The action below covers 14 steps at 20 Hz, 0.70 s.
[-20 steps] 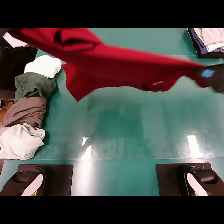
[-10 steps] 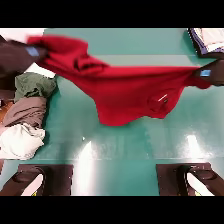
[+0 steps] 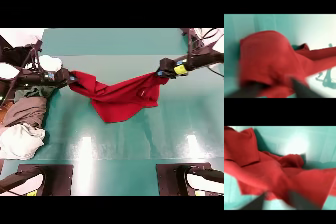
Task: Fold the shirts.
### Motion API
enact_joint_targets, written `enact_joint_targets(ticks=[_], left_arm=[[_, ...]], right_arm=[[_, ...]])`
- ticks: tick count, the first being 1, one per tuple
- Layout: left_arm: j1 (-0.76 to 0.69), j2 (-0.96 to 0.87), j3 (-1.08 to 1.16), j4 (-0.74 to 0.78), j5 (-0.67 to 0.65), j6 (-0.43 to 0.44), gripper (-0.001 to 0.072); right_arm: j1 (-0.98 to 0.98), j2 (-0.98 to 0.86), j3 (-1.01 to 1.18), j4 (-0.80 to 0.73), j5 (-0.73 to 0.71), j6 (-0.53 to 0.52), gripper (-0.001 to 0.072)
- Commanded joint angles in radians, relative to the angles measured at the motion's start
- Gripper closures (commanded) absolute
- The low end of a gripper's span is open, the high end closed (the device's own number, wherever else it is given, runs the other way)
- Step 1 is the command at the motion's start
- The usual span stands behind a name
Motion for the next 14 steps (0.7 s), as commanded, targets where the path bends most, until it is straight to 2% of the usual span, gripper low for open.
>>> enact_joint_targets(ticks=[1,5,8,10,12,14], left_arm=[[0.024,-0.061,0.007,-0.016,0.023,-0.005,0.0067],[0.155,-0.060,0.097,-0.013,-0.132,0.042,0.0064],[0.177,-0.068,0.092,0.053,-0.156,0.078,0.0064],[0.133,-0.089,0.090,0.100,-0.164,0.126,0.0064],[0.066,-0.121,0.092,0.106,-0.094,0.193,0.0064],[0.011,-0.172,0.094,0.108,-0.023,0.224,0.0063]], right_arm=[[-0.036,-0.098,0.001,0.031,-0.081,0.003,0.0175],[-0.095,-0.043,0.000,0.024,0.055,-0.025,0.0201],[-0.073,0.006,-0.033,0.024,0.156,-0.025,0.0211],[-0.031,0.049,-0.145,0.023,0.113,-0.025,0.0211],[0.013,0.077,-0.283,0.027,0.038,-0.023,0.0211],[0.045,0.085,-0.405,0.042,-0.023,-0.001,0.0211]])
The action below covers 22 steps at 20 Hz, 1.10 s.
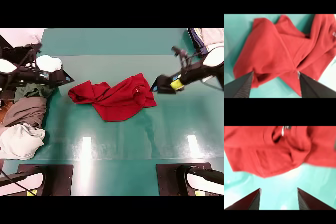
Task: Fold the shirts.
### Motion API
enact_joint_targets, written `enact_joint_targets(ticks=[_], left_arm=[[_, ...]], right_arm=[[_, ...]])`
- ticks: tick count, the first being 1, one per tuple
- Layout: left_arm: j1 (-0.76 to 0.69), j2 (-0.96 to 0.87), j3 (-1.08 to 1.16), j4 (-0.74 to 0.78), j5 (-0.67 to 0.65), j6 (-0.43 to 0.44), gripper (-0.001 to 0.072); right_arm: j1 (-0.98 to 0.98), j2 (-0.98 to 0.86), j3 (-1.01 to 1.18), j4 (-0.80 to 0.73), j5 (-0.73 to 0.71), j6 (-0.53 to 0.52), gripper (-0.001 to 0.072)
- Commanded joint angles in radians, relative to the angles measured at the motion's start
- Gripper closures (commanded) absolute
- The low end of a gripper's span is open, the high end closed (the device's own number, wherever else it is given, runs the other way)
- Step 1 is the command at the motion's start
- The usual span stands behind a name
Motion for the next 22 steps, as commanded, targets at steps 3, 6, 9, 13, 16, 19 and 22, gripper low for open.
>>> enact_joint_targets(ticks=[3,6,9,13,16,19,22], left_arm=[[-0.095,-0.147,0.023,0.069,0.120,0.081,0.0063],[-0.095,-0.170,0.038,0.078,0.154,0.077,0.0064],[-0.095,-0.188,0.039,0.085,0.146,0.085,0.0065],[-0.095,-0.203,0.044,0.090,0.147,0.084,0.0553],[-0.095,-0.198,0.093,0.089,0.133,0.072,0.0681],[-0.095,-0.187,0.182,0.087,0.098,0.027,0.0681],[-0.095,-0.170,0.234,0.086,0.089,0.013,0.0681]], right_arm=[[0.090,0.025,-0.278,0.087,-0.179,0.024,0.0211],[0.145,0.024,-0.369,0.148,-0.303,0.024,0.0211],[0.172,0.024,-0.437,0.205,-0.404,0.031,0.0211],[0.171,0.024,-0.483,0.295,-0.475,0.031,0.0211],[0.209,0.019,-0.483,0.301,-0.552,0.031,0.0212],[0.248,-0.055,-0.483,0.352,-0.611,0.039,0.0212],[0.318,-0.112,-0.483,0.426,-0.698,0.038,0.0237]])
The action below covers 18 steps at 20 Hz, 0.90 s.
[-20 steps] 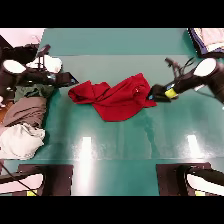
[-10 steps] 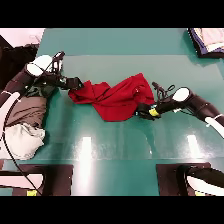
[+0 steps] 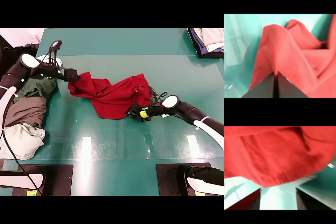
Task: Fold the shirts.
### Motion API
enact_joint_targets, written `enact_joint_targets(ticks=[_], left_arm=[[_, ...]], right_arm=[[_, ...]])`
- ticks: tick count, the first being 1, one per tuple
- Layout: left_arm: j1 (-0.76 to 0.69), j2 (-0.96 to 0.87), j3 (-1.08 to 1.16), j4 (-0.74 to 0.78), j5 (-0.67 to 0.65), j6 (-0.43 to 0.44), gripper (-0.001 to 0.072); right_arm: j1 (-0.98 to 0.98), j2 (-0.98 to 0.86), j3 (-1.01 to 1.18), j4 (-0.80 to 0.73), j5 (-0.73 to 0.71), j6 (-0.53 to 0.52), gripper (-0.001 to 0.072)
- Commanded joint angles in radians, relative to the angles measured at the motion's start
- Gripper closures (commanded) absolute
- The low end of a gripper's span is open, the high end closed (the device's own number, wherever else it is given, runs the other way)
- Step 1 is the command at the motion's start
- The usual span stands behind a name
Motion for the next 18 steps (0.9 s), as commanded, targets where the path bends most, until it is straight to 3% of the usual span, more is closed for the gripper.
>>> enact_joint_targets(ticks=[1,3,9,10,12,15,18], left_arm=[[0.000,0.015,0.063,-0.001,-0.013,-0.047,0.0681],[0.000,0.031,0.068,-0.007,0.006,-0.070,0.0681],[0.000,0.053,0.069,-0.011,0.010,-0.097,0.0681],[0.000,0.053,0.069,-0.011,0.007,-0.098,0.0681],[0.001,0.053,0.069,-0.011,-0.007,-0.113,0.0681],[0.035,0.080,0.070,-0.010,0.009,-0.138,0.0681],[0.166,0.182,0.069,-0.010,0.090,-0.229,0.0681]], right_arm=[[0.076,-0.054,-0.003,0.056,-0.122,0.002,0.0310],[0.126,-0.056,-0.003,0.074,-0.208,0.002,0.0349],[0.237,-0.076,0.014,0.153,-0.436,0.011,0.0350],[0.248,-0.095,0.030,0.152,-0.435,0.011,0.0394],[0.259,-0.128,0.071,0.149,-0.426,0.010,0.0686],[0.258,-0.088,0.122,0.086,-0.384,-0.018,0.0699],[0.194,0.117,0.133,-0.078,-0.259,-0.016,0.0700]])
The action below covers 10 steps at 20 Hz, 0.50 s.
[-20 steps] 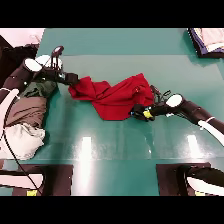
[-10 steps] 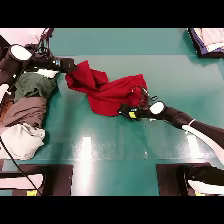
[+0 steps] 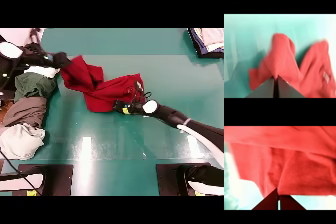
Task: Fold the shirts.
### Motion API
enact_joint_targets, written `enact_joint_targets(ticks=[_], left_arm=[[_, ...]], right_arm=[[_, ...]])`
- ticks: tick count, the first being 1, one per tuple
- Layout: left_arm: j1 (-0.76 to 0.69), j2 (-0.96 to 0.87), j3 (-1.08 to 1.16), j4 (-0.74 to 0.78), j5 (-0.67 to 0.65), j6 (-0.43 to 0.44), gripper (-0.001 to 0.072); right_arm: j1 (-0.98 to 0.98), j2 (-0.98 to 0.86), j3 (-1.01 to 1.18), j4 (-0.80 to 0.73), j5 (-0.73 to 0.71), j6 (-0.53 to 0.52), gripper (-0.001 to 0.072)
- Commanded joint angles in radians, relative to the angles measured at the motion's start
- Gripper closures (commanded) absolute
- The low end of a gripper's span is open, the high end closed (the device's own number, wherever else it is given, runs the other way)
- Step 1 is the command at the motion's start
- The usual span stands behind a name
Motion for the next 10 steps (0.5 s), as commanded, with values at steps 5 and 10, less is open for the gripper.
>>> enact_joint_targets(ticks=[5,10], left_arm=[[0.235,0.270,0.001,0.005,0.035,-0.063,0.0681],[0.232,0.359,0.001,0.006,-0.091,-0.067,0.0681]], right_arm=[[-0.344,0.539,0.023,-0.266,0.406,0.056,0.0700],[-0.649,0.760,0.023,-0.265,0.569,0.055,0.0700]])
